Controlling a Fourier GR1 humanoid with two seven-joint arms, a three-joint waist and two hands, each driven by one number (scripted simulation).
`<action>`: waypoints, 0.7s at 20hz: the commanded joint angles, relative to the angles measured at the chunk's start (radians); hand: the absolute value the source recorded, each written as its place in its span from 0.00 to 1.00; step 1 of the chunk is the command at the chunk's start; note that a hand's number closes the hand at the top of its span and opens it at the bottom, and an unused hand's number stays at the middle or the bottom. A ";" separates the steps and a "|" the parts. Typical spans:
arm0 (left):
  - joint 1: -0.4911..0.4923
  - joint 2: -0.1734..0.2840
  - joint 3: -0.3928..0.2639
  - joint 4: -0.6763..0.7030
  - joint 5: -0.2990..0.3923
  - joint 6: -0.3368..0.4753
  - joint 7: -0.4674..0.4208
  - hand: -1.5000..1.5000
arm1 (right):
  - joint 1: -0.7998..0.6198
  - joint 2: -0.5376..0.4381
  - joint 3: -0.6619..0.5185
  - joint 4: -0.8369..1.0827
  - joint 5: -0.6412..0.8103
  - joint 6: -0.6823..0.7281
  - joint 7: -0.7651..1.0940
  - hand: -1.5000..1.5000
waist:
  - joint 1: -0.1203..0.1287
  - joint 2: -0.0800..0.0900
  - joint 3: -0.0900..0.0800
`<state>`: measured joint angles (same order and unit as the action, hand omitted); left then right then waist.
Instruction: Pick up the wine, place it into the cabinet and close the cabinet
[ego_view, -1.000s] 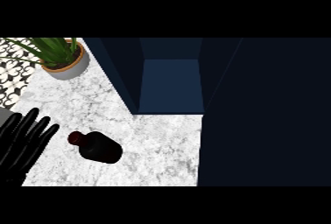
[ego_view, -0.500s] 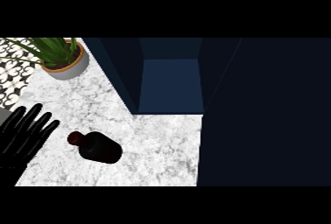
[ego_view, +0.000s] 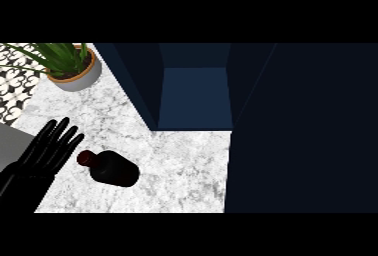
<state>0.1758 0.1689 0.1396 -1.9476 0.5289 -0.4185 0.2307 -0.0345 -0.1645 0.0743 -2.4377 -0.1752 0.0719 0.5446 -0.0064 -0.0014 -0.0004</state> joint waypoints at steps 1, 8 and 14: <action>0.020 -0.035 0.012 0.096 -0.102 -0.053 -0.137 0.00 | 0.038 0.015 0.030 -0.183 -0.047 -0.024 0.089 0.00 | -0.001 -0.001 -0.001; -0.026 -0.063 -0.013 0.178 -0.166 -0.036 -0.172 0.00 | 0.046 0.012 -0.017 -0.206 -0.070 -0.018 0.104 0.00 | -0.001 -0.001 0.000; -0.114 -0.039 0.039 0.388 -0.183 -0.085 -0.269 0.00 | 0.055 -0.008 -0.092 -0.168 -0.124 0.027 0.065 0.00 | -0.006 0.000 0.000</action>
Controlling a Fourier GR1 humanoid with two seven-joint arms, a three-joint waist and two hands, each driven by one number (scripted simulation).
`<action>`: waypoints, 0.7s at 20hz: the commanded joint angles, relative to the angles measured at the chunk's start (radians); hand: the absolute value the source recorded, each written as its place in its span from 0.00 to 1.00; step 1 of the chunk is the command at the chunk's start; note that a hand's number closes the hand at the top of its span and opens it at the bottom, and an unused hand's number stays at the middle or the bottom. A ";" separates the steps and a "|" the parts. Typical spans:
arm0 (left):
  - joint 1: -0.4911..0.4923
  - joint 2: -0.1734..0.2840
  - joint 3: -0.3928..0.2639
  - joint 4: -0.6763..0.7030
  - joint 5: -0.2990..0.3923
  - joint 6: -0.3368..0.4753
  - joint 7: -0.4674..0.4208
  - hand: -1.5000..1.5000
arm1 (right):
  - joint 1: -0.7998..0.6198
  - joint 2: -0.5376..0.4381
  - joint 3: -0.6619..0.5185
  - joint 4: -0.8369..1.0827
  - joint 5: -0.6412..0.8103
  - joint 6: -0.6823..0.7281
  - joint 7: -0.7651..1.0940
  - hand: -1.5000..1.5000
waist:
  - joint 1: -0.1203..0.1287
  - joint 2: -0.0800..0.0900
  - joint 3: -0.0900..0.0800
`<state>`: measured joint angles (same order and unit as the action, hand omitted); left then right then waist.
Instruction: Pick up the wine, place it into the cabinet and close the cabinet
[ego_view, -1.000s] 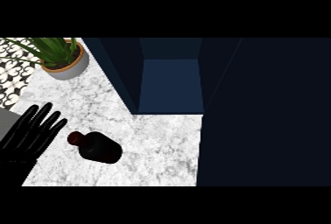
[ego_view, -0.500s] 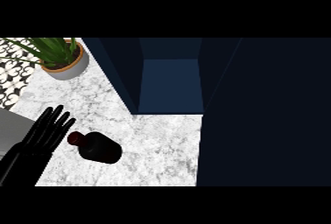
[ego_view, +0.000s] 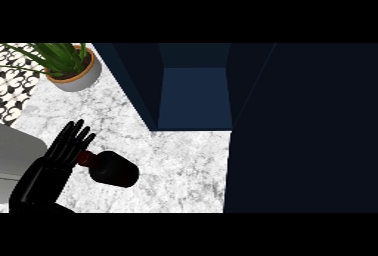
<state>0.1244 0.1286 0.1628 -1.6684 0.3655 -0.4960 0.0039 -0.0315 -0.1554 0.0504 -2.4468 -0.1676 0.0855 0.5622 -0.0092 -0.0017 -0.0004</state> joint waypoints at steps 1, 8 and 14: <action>-0.027 0.008 -0.002 0.080 -0.031 -0.034 -0.049 0.00 | 0.012 0.003 0.002 -0.203 -0.092 -0.033 0.128 0.00 | -0.001 -0.001 0.000; -0.030 -0.002 -0.015 0.234 -0.104 -0.103 -0.196 0.00 | -0.009 -0.013 -0.075 -0.105 -0.154 0.017 0.069 0.00 | 0.004 0.001 0.000; -0.056 -0.030 -0.030 0.307 -0.156 -0.072 -0.244 0.00 | 0.027 0.012 -0.050 -0.160 -0.103 0.020 0.074 0.00 | 0.002 0.000 0.000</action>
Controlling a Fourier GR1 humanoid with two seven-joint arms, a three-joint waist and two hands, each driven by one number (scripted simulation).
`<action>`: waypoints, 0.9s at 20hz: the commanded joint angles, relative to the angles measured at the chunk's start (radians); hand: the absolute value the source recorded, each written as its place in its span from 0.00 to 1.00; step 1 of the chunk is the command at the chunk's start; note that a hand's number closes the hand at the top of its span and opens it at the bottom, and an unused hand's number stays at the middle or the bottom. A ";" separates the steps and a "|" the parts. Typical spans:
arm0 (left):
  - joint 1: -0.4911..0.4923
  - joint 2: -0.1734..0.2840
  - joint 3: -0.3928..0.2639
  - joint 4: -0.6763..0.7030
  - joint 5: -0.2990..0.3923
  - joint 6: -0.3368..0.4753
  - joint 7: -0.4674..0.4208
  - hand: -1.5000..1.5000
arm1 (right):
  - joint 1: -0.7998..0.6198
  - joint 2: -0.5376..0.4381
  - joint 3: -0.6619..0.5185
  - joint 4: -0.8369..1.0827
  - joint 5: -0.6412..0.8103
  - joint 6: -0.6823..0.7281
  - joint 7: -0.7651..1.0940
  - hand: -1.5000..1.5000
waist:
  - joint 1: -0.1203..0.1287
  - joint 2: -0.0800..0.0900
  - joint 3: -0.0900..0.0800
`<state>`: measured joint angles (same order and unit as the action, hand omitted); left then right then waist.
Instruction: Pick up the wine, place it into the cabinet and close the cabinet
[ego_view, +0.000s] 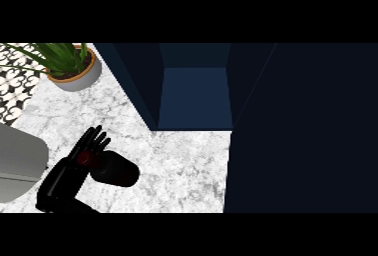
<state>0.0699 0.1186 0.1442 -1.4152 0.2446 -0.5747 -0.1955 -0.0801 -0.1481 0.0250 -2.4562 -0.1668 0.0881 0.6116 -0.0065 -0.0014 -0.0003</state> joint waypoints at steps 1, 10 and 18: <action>-0.072 0.000 0.014 0.095 -0.015 0.009 -0.032 0.00 | 0.067 0.014 0.016 -0.139 -0.086 0.021 0.025 0.00 | -0.003 0.000 0.000; -0.098 0.000 -0.008 0.251 -0.125 -0.002 -0.184 0.00 | 0.041 0.029 0.025 -0.149 -0.073 -0.002 0.061 0.00 | -0.005 0.001 0.000; -0.130 0.043 0.021 0.344 -0.113 -0.040 -0.221 0.00 | -0.006 0.036 0.029 -0.127 -0.034 -0.010 0.079 0.00 | 0.000 0.001 0.000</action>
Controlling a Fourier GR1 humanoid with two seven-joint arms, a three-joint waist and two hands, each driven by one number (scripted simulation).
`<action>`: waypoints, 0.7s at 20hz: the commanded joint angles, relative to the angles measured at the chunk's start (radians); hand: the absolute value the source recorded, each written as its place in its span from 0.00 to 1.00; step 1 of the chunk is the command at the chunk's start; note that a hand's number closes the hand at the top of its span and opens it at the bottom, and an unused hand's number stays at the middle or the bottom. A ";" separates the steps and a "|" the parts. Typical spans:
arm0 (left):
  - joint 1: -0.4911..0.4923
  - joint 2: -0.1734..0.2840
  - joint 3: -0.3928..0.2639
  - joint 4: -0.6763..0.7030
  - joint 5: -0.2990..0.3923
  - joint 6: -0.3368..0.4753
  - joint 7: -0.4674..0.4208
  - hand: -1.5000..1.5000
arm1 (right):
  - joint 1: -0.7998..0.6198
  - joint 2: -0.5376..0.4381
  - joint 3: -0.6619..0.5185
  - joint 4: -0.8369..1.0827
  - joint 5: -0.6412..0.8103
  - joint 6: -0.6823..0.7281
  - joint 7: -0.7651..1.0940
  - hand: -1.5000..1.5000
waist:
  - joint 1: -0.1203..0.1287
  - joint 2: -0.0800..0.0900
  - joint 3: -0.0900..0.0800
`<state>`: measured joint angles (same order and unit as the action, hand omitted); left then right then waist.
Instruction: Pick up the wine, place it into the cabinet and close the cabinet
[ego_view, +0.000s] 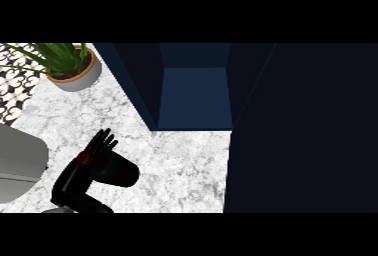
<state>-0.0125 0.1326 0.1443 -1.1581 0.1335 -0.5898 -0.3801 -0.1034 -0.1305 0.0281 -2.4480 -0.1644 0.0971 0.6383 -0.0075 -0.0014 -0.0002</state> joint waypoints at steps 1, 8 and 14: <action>-0.039 0.009 0.001 0.078 -0.016 -0.011 -0.030 0.00 | 0.045 0.011 0.008 -0.152 -0.061 -0.001 0.038 0.00 | 0.000 0.000 0.000; -0.074 -0.008 -0.015 0.159 -0.047 -0.007 -0.100 0.00 | -0.051 0.010 -0.011 -0.065 -0.047 -0.015 0.046 0.00 | 0.005 0.001 0.000; -0.107 -0.013 0.004 0.275 -0.038 -0.027 -0.184 0.00 | 0.007 -0.030 -0.079 -0.194 -0.157 0.000 0.138 0.00 | -0.006 0.000 0.000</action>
<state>-0.1040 0.1160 0.1417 -0.9477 0.0951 -0.5849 -0.5025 -0.1383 -0.1323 0.0128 -2.4522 -0.1668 0.0968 0.6763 -0.0094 -0.0012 -0.0005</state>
